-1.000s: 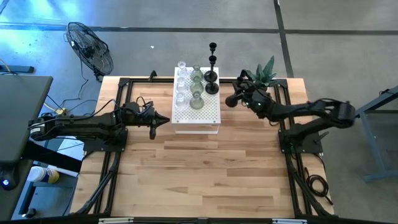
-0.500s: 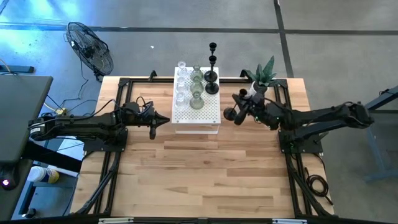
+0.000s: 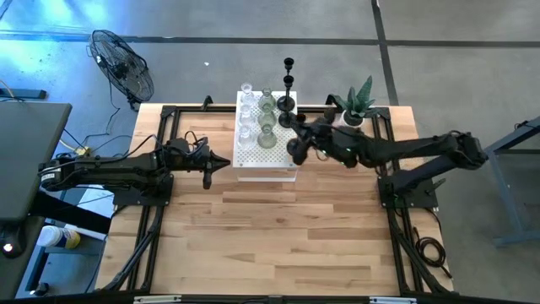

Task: Pick & Place candle stick holders
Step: Put the black candle holder on the shelf aligned with the other black candle holders

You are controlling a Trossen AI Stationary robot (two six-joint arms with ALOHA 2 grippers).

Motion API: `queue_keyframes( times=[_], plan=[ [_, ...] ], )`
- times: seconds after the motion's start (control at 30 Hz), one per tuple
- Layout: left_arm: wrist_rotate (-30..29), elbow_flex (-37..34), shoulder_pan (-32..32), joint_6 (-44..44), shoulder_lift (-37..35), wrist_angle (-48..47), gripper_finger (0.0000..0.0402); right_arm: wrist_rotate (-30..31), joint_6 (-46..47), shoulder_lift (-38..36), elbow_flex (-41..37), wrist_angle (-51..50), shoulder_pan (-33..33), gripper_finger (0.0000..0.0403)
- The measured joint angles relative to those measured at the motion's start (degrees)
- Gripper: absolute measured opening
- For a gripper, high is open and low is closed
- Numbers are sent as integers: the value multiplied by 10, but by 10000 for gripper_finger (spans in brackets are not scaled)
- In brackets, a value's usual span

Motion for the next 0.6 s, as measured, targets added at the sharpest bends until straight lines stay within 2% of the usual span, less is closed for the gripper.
queue_keyframes(
  times=[0.27,0.6],
  plan=[
    [0,0,0,0,0,-1,23,-59,3,73,41,0,-68,2],
    [1,0,0,0,0,0,23,-86,12,88,41,19,-92,2]
  ],
)
